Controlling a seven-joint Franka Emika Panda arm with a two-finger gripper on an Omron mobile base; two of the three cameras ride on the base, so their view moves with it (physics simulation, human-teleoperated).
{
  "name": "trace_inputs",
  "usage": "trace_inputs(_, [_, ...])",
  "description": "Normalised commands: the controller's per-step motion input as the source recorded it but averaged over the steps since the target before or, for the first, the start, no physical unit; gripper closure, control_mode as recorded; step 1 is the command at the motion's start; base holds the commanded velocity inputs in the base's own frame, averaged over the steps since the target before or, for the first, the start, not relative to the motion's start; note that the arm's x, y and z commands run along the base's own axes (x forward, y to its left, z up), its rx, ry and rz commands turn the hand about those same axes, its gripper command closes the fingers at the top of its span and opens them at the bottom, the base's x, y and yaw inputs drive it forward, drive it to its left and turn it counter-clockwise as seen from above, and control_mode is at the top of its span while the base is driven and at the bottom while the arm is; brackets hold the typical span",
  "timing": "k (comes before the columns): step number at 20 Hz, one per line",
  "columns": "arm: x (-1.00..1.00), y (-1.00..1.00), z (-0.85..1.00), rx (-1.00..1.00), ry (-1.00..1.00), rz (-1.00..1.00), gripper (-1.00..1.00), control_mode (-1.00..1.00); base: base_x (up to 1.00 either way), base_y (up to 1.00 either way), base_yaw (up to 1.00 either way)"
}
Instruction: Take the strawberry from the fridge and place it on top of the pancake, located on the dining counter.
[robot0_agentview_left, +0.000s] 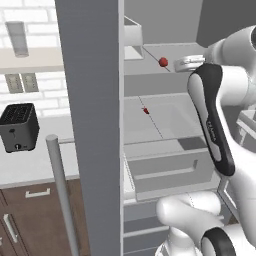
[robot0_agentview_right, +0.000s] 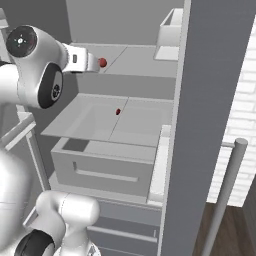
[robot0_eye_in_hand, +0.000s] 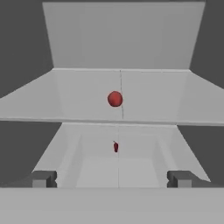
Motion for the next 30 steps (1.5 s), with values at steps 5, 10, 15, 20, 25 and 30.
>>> trace_inputs(5, [0.50,0.00,-0.03,0.00,0.00,0.00,-1.00,-1.00,0.00,0.00,0.00])
trace_inputs(10, [0.53,0.00,-0.06,0.00,0.00,0.00,-1.00,-1.00,0.00,0.00,0.00])
trace_inputs(15, [0.59,0.00,-0.19,0.00,0.01,0.00,-1.00,-1.00,0.00,0.00,0.00])
trace_inputs(20, [0.68,0.00,-0.17,0.00,0.01,0.00,-1.00,-1.00,0.00,0.00,0.00])
trace_inputs(25, [0.53,0.00,0.00,0.00,0.07,0.00,-1.00,-1.00,0.00,0.00,0.00])
trace_inputs(30, [0.27,0.00,0.00,0.00,0.06,0.00,-1.00,-1.00,0.00,0.00,0.00])
